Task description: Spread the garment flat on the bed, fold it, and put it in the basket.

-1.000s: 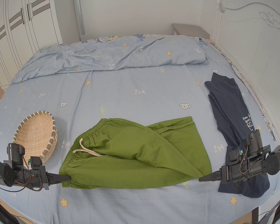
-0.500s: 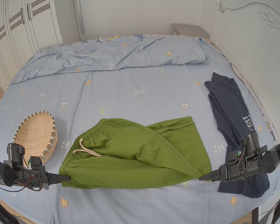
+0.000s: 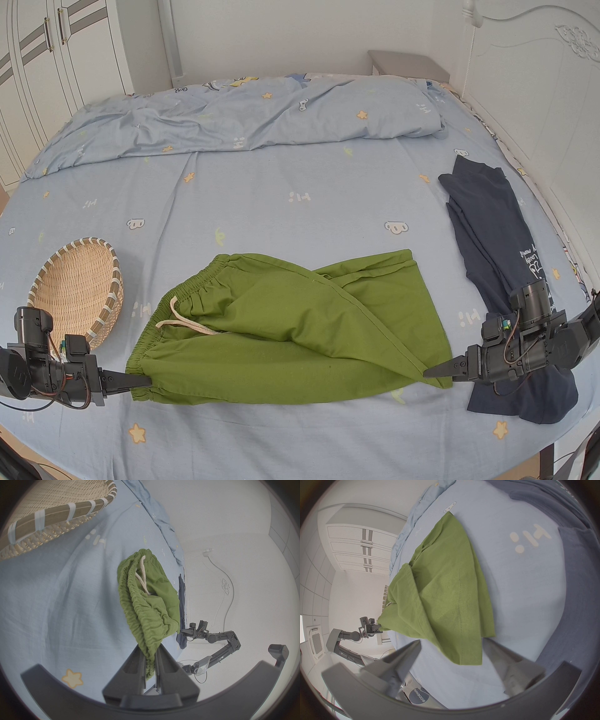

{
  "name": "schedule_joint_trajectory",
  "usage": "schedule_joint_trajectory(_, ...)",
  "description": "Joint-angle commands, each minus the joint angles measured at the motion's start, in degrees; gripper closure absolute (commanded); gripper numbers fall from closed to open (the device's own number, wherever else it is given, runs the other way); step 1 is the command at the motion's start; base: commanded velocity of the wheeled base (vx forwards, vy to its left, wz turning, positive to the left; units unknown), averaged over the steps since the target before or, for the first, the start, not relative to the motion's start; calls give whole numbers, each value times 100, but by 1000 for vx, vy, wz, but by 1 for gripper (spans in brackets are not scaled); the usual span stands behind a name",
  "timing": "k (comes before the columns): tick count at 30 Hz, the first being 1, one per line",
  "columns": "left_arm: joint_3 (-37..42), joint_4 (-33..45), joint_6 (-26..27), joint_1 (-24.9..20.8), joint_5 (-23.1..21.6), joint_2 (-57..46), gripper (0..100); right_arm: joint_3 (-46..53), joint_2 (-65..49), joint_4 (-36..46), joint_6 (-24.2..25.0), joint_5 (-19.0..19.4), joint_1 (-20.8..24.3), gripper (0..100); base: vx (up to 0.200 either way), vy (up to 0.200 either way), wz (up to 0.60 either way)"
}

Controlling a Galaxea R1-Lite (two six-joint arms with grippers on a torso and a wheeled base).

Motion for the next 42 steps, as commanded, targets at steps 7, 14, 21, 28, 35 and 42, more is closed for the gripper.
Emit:
schedule_joint_trajectory(7,2,-25,-3,4,-2,25,100,68,-231,17,264,139,-2,100,0,0,0)
schedule_joint_trajectory(14,2,-25,-3,4,7,34,100,121,-538,52,431,130,-2,100,0,0,0)
schedule_joint_trajectory(21,-7,-25,5,13,7,17,100,-899,-600,202,748,122,-11,100,0,0,0)
schedule_joint_trajectory(28,2,-17,155,127,7,34,100,-3492,-450,1669,748,69,-37,100,0,0,0)
schedule_joint_trajectory(35,2,-17,208,197,7,43,100,-5285,508,2443,748,-133,-160,100,0,0,0)
schedule_joint_trajectory(42,2,-25,208,206,16,52,100,-6181,1299,2812,765,-133,-397,0,0,0,0)
